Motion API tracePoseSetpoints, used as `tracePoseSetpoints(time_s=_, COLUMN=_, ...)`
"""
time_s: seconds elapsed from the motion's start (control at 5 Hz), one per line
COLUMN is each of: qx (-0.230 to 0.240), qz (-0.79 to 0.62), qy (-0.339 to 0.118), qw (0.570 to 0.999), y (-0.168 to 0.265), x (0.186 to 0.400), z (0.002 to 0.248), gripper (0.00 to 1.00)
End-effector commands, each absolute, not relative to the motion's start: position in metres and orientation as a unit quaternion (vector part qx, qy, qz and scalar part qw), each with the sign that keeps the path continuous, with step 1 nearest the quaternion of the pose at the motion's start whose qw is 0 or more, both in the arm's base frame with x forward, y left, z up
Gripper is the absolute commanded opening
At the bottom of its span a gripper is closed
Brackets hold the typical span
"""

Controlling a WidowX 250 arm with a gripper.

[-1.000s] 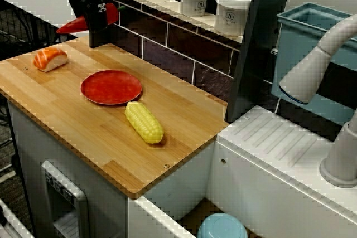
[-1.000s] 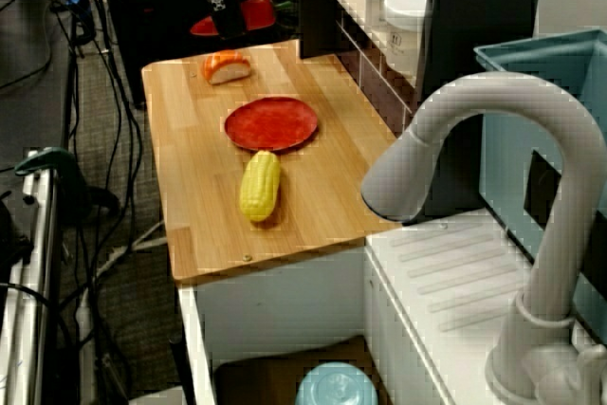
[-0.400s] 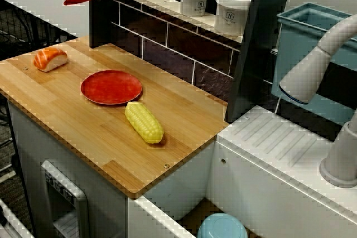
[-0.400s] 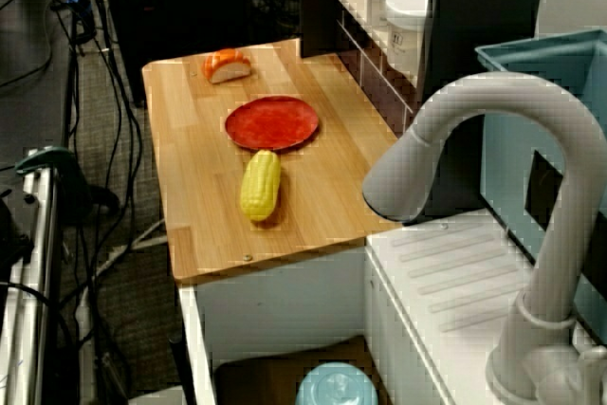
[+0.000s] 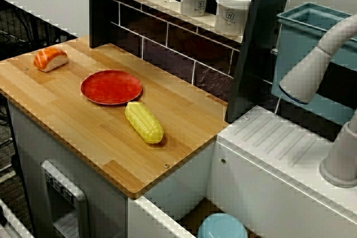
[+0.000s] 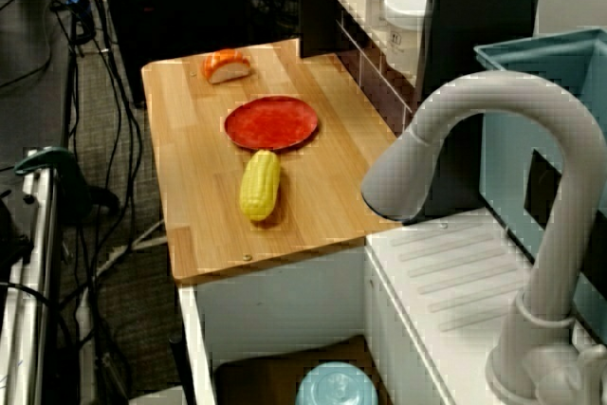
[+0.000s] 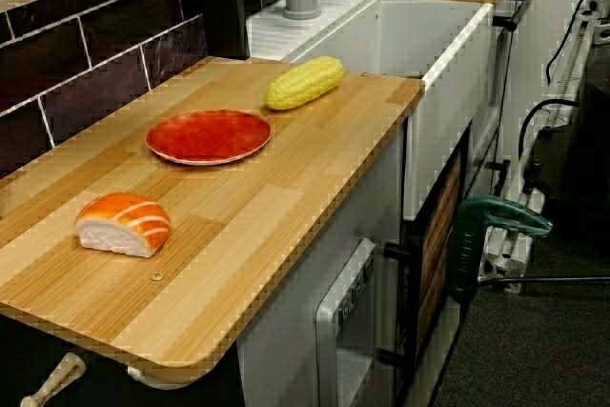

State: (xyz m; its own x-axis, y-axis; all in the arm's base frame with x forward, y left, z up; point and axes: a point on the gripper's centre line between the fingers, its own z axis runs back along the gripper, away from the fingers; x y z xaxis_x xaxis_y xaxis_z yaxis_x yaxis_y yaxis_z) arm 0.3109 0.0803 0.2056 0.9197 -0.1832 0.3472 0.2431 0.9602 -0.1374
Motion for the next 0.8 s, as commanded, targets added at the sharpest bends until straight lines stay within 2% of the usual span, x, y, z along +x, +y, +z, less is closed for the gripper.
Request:
tracePoseSetpoints(time_s=0.0, qx=-0.063, qz=-0.121, qy=-0.191, qw=0.972, y=0.083, x=0.296, z=0.227, gripper=0.0)
tracePoseSetpoints(time_s=0.2, qx=-0.061, qz=-0.135, qy=-0.143, qw=0.979, y=0.086, x=0.295, z=0.232, gripper=0.0)
tracePoseSetpoints(time_s=0.4, qx=-0.117, qz=-0.151, qy=-0.105, qw=0.976, y=0.095, x=0.297, z=0.237, gripper=0.0)
tracePoseSetpoints(time_s=0.6, qx=-0.127, qz=-0.151, qy=-0.104, qw=0.975, y=0.097, x=0.297, z=0.236, gripper=0.0)
